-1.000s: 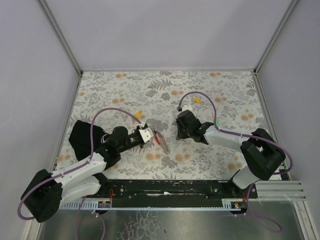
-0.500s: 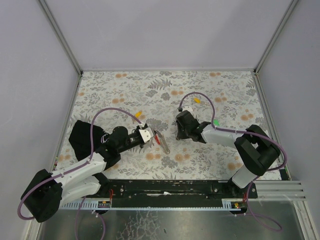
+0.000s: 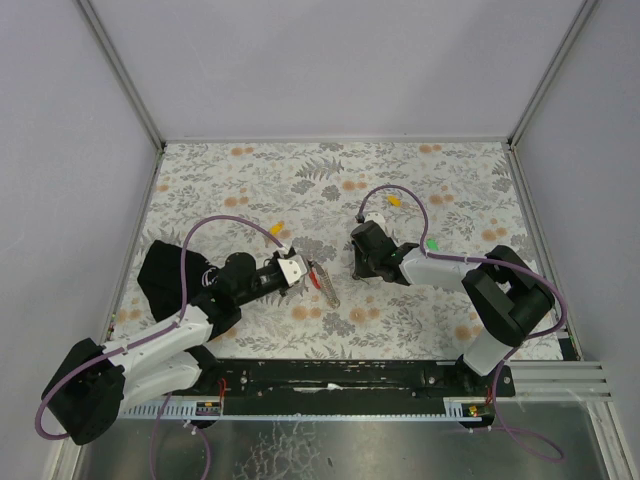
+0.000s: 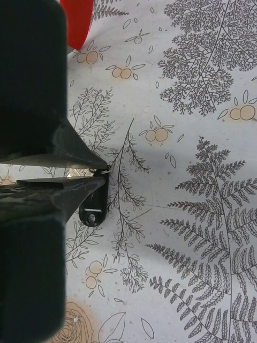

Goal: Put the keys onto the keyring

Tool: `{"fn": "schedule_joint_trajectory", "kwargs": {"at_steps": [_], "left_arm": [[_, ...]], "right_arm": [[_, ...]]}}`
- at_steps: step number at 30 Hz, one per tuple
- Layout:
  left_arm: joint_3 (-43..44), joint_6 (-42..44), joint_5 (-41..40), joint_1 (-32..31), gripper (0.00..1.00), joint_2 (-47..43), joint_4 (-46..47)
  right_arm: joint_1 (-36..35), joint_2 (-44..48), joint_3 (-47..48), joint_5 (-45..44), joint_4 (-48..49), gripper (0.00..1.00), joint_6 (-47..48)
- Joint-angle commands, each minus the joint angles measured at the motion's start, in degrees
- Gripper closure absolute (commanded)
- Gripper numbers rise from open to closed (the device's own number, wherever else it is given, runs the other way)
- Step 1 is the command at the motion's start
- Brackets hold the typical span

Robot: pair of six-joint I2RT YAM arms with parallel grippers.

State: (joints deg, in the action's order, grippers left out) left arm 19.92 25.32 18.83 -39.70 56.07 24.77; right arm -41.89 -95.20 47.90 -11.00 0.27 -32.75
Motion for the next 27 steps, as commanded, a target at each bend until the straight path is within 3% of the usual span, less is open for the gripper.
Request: {"fn": "schedule_joint_trajectory", "kwargs": {"at_steps": [1,4,9,27], "left_arm": [[1.29,-0.41,-0.09,-0.11,1.0,-0.19,2.03],[1.34,-0.41,-0.02,-0.11,1.0,-0.07,2.05],[1.36,-0.3,0.32,-0.18,1.0,-0.14,1.86],[1.39,1.35,6.45,-0.07,1.0,-0.73,1.9]], "right_arm": [[0.59,0.35,1.54,0.28,1.77,0.83,-0.91],[0.58,0.63,1.41,0.91,2.2,0.86,-0.76],[0.59,1.2,1.28,1.68,2.28,1.0,1.0],[0.58,22.23,-8.72,13.61,13.23,1.0,30.1]]}}
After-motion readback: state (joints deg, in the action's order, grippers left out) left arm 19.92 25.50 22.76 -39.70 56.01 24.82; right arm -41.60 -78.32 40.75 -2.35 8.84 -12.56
